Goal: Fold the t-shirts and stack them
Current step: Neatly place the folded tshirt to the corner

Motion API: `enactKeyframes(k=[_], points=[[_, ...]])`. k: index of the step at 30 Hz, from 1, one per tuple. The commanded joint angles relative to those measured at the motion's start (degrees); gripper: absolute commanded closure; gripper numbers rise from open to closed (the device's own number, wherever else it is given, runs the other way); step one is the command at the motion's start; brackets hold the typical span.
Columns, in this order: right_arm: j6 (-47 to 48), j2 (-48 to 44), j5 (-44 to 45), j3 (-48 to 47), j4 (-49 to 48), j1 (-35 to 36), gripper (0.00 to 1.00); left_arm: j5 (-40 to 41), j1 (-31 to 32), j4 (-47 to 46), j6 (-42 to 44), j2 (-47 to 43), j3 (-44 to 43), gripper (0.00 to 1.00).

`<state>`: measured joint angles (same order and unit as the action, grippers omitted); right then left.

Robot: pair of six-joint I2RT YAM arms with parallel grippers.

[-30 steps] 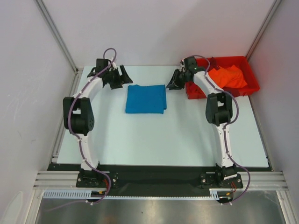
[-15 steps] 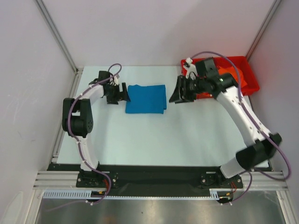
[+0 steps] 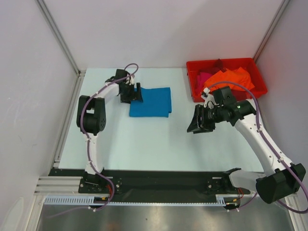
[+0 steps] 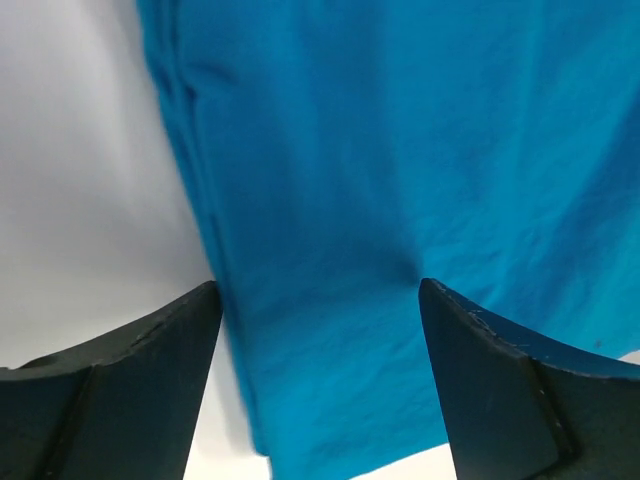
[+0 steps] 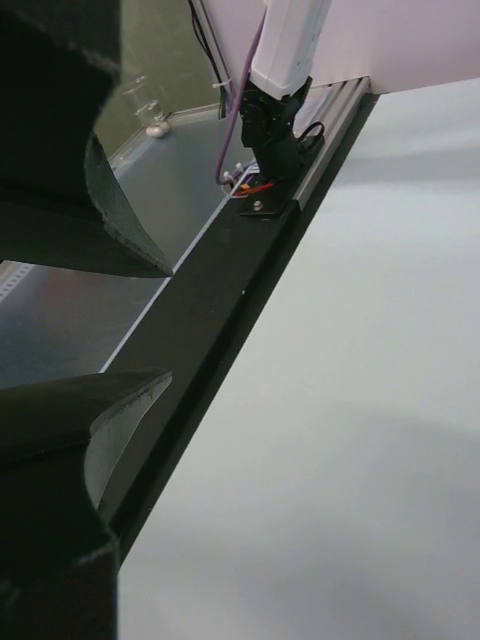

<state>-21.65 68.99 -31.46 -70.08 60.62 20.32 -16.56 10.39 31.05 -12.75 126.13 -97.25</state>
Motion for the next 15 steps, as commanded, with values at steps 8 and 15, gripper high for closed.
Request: enactKeyframes(k=[8,15], points=[[5.8,-0.2,-2.2,-3.0,0.3,-1.2,0.53,10.1,4.5,2.6,-7.6,3.9,-1.1,0.42],[5.1,-2.5,-3.3,0.2,-0.1,0.9,0.53,20.1,5.3,3.5,-6.5,4.7,-2.6,1.00]])
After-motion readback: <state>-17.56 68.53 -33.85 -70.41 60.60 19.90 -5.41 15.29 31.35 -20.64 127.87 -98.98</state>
